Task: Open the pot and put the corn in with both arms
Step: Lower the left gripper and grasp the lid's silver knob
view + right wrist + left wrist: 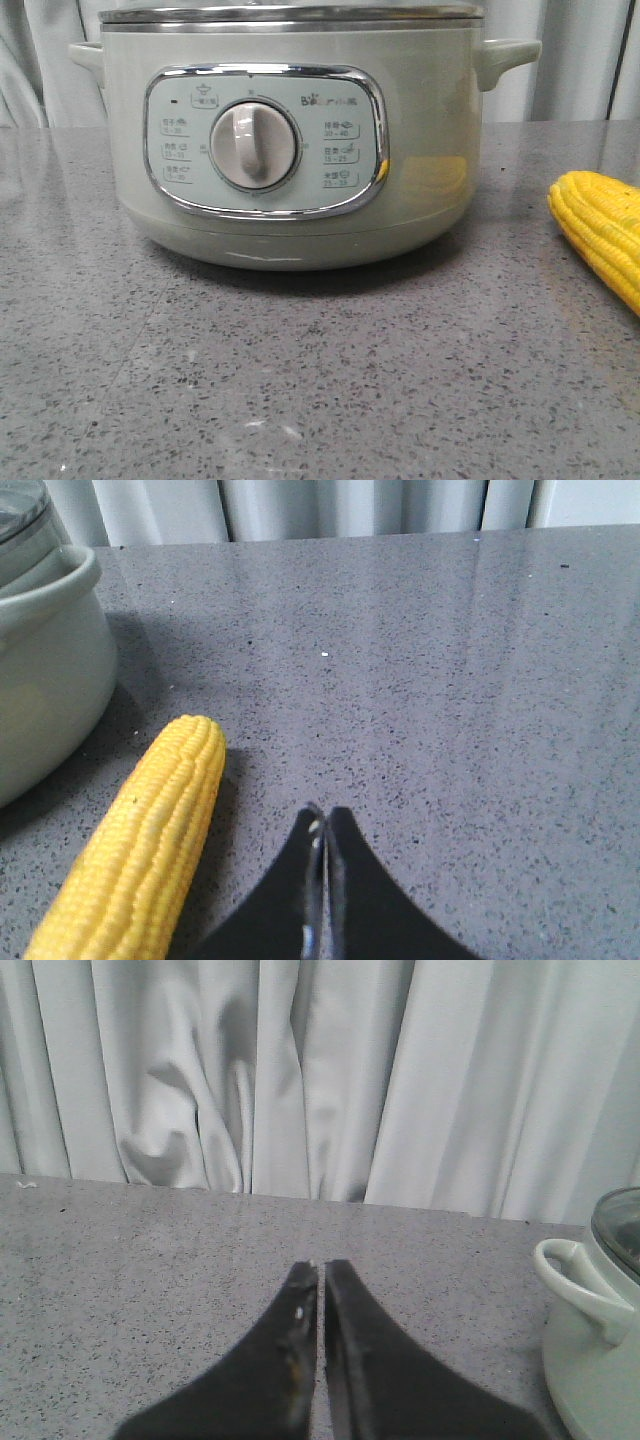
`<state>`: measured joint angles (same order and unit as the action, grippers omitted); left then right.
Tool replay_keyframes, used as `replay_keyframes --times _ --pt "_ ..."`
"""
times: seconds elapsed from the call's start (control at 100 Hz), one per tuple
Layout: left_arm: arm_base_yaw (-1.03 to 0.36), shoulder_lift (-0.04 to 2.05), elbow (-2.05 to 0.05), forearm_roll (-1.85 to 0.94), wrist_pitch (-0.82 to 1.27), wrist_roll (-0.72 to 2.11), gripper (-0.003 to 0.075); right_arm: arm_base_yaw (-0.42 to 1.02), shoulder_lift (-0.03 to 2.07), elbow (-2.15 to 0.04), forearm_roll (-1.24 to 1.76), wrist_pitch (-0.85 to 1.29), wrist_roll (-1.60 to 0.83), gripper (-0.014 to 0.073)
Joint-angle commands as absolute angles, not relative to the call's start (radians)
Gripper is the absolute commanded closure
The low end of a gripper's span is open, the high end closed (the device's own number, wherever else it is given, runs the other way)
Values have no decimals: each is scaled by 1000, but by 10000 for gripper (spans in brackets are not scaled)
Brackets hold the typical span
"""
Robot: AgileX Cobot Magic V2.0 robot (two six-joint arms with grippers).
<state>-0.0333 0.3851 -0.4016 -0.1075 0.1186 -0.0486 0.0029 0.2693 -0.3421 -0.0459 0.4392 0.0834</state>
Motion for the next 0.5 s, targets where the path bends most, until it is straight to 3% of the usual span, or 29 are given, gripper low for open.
replay_keyframes --times 0.0,0.14,0.21,0.31,0.38,0.43,0.49 --pt "-41 435 -445 -110 16 -52 741 -3 330 -421 -47 390 77 657" --pt "-41 460 -445 -112 -32 -52 693 -3 374 -438 -47 359 77 657" --pt "-41 467 -445 -112 -57 -52 570 -3 378 -436 -47 357 77 657" --pt "-41 480 -445 -110 -62 -52 281 -3 378 -436 -47 359 77 657" --pt "-41 488 -445 -110 -69 -52 119 -3 378 -436 -47 362 77 657" --pt "-41 499 -445 -115 -93 -52 57 -3 378 -436 -47 363 77 657" --pt "-41 510 -445 -118 -128 -52 41 -3 378 -436 -47 366 77 657"
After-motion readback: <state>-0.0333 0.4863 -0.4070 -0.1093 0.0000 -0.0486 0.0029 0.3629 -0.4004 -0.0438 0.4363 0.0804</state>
